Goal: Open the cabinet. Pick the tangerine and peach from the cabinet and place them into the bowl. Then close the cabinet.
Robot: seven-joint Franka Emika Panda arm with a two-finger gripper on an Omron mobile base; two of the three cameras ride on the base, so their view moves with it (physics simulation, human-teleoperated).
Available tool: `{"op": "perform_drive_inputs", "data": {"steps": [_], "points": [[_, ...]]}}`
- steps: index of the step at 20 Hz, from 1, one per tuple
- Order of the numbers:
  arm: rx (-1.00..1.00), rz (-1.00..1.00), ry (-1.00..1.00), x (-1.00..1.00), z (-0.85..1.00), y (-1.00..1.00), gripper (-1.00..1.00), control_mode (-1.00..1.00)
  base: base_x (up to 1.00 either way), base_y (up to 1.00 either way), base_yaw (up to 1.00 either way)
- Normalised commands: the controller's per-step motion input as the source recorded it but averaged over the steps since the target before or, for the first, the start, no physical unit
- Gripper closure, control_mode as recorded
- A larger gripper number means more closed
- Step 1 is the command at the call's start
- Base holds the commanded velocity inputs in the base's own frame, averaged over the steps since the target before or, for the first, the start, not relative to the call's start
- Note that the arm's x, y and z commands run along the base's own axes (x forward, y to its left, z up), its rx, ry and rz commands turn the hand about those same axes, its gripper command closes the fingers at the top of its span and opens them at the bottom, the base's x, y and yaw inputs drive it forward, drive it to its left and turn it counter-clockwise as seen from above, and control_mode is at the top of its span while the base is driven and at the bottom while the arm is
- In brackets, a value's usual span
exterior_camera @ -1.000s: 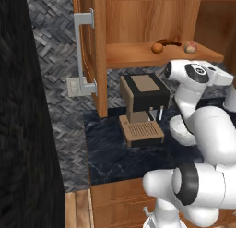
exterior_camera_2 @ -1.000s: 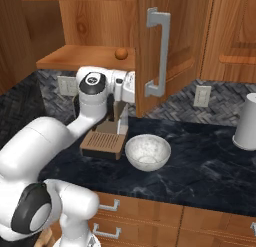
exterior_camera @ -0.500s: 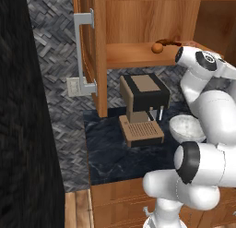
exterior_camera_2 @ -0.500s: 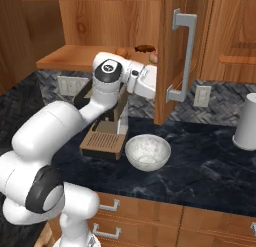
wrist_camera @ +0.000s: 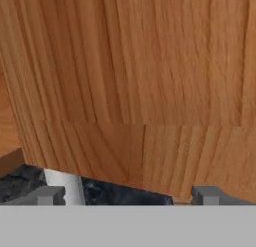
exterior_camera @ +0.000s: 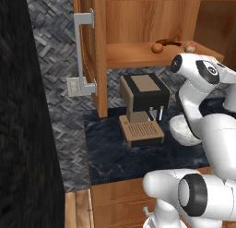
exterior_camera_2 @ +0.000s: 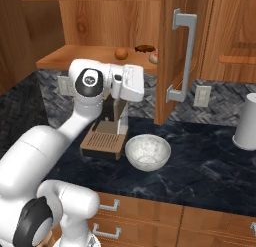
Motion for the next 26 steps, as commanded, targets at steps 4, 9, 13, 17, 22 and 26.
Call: {"op": "perform_drive_inputs", "data": {"steps": [4,9,13,17,22,26], "points": [[0.00,0.29,0.09,0.00,0.25,0.08,-1.00,-1.00,0.00,0.00,0.00],[0.00,0.30,0.16,0.00,0.07,0.30,-1.00,-1.00,0.00,0.00,0.00],[0.00,0.29,0.17,0.02,0.00,0.23,-1.00,-1.00,0.00,0.00,0.00],[0.02,0.25,0.15,0.23,0.29,0.00,-1.00,-1.00,0.00,0.00,0.00],[0.05,0.19,0.08,0.44,0.20,0.13,-1.00,-1.00,0.00,0.00,0.00],[0.12,0.13,0.01,0.56,0.01,0.18,-1.00,-1.00,0.00,0.00,0.00]]}}
